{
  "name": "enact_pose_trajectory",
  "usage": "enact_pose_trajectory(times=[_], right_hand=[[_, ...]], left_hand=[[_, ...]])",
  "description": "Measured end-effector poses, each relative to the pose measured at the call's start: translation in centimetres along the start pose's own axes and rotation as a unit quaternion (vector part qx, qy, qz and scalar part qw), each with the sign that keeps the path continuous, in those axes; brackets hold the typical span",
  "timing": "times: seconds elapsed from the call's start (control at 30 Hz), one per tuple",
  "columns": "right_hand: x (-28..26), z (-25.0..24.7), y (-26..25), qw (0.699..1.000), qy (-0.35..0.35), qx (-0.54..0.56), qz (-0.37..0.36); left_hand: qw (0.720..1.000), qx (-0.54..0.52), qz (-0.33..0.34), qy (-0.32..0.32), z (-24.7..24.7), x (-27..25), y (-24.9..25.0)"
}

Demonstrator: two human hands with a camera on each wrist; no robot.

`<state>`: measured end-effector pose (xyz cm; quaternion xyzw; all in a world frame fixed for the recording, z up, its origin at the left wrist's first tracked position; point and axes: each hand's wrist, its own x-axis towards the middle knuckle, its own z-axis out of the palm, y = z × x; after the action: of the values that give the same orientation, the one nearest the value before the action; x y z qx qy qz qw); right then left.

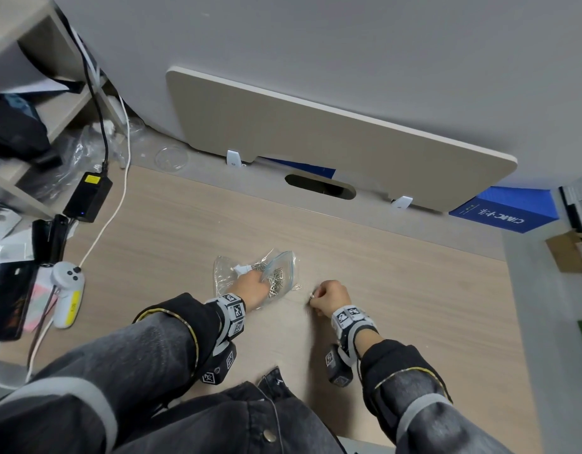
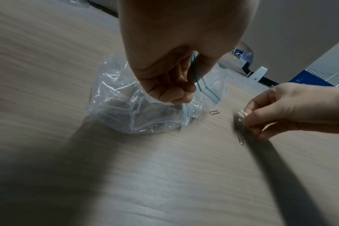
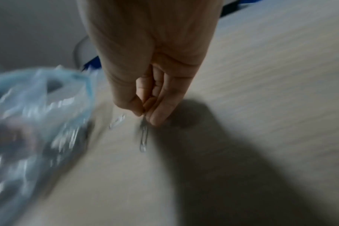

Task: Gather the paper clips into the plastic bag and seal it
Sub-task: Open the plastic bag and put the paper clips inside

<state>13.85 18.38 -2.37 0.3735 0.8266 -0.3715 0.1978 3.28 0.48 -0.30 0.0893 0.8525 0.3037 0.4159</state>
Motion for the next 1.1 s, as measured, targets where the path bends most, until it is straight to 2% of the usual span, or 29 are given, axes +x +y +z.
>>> enact_pose_trajectory(times=[0.07,0.13,0.33,0.5,0.63,0.7,0.77,0.83,0.9,0.97,1.1], right_hand=[[0.1,-1.2,0.2,0.995,0.013,0.093,0.025],[0.3,-2.0,-0.2,0.989,-0.002,0.143,0.020],[-0.1,-0.5,-4.8,0.981,-0.029,0.186,-0.040],[-0.2,0.7,-6.9,0.980,-0.004,0.189,-0.068],[0.4,-0.2,-5.9,0.981,0.039,0.180,-0.062],[0.7,-0.9,-4.7,0.987,0.063,0.130,-0.071],[0.6,-1.8,-3.4,0.994,0.053,0.016,-0.098],[0.1,-2.3,-2.2,0.984,-0.021,-0.136,-0.116],[-0.4,-2.2,-1.4,0.958,-0.085,-0.243,-0.129],[-0.7,-1.7,-1.0,0.943,-0.109,-0.281,-0.143],[-0.6,-0.2,-0.7,0.931,-0.097,-0.311,-0.166]], left_hand=[[1.000,0.003,-0.001,0.001,0.0,0.0,0.0],[1.000,0.000,0.000,0.000,0.1,0.1,0.1],[1.000,0.010,0.007,0.004,0.5,-0.1,0.7],[1.000,0.014,0.014,0.006,0.3,-0.2,0.8],[1.000,0.008,0.006,0.003,0.2,-0.2,0.4],[1.000,0.007,0.006,0.000,0.2,-0.1,0.2],[1.000,0.008,0.010,-0.001,0.3,-0.1,0.3],[1.000,0.008,0.017,-0.003,0.5,-0.2,0.4],[1.000,0.010,0.021,-0.004,0.6,-0.2,0.5],[1.000,0.015,0.023,-0.003,0.6,-0.1,0.5],[1.000,0.017,0.025,0.003,0.7,-0.1,0.2]])
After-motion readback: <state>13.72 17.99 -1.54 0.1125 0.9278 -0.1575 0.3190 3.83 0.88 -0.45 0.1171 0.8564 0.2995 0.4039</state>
